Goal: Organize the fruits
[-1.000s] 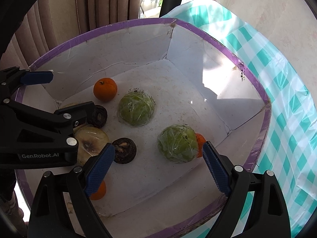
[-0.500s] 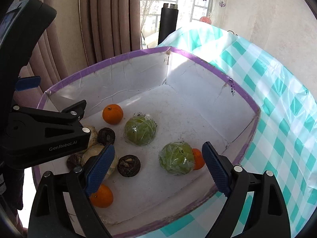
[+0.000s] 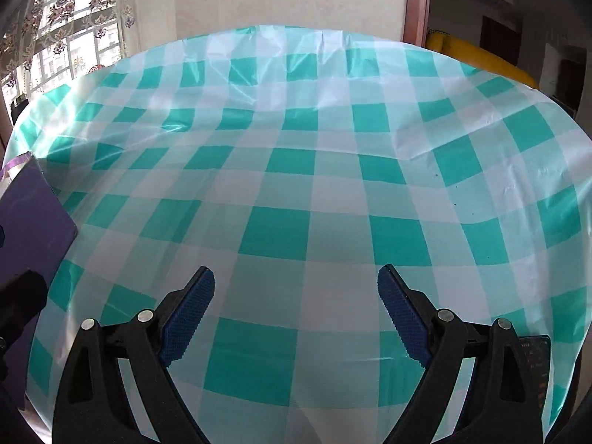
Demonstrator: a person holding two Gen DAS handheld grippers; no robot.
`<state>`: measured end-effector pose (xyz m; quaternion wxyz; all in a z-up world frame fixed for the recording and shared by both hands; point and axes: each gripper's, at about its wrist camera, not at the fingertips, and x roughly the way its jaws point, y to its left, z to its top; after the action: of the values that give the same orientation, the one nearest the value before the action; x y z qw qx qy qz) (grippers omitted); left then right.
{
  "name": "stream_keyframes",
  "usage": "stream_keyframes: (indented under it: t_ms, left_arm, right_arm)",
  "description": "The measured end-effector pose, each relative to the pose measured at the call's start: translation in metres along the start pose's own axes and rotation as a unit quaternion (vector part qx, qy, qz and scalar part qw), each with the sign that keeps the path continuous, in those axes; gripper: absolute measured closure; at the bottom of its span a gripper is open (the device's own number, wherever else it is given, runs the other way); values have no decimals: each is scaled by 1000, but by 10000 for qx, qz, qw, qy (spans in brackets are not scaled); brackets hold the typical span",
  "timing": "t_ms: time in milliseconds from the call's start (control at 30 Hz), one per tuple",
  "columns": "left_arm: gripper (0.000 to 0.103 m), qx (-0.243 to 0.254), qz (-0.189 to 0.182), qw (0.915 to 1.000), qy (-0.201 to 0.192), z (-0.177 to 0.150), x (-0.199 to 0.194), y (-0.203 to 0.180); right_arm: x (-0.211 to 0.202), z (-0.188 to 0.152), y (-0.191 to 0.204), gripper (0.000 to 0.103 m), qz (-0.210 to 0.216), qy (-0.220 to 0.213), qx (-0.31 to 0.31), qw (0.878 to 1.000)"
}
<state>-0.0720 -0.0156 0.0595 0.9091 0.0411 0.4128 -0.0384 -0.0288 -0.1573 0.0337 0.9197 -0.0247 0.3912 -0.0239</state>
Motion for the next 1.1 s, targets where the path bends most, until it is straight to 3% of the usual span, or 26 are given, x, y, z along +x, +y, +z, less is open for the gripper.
stream_keyframes:
  t_ms: [67, 133, 233, 367, 400, 433, 1100]
  left_arm:
    - [2, -36, 28, 9996, 265, -9, 34, -5]
    - [2, -169, 234, 9986, 454, -18, 58, 4]
    - [1, -291, 302, 9972, 622, -26, 77, 19]
    - [1, -504, 228, 9971, 524, -25, 75, 35]
    - [1, -535, 229, 9970, 511, -24, 76, 38]
    - [1, -578, 217, 9968, 501, -23, 78, 40]
    - [1, -500, 159, 9974, 490, -16, 88, 40]
  right_arm:
    - [10, -7, -9, 16, -227, 238, 26, 9995]
    - [10, -23, -20, 16, -166, 391, 81, 9991]
    - [10, -22, -15, 16, -220, 355, 102, 9991]
    - [16, -19, -14, 16, 50, 444, 379, 9983]
    - [18, -19, -13, 6, -42, 521, 367, 9980]
    - [19, -18, -15, 4, -13, 539, 453, 9975]
    - [19, -19, -15, 4, 32, 480, 433, 9979]
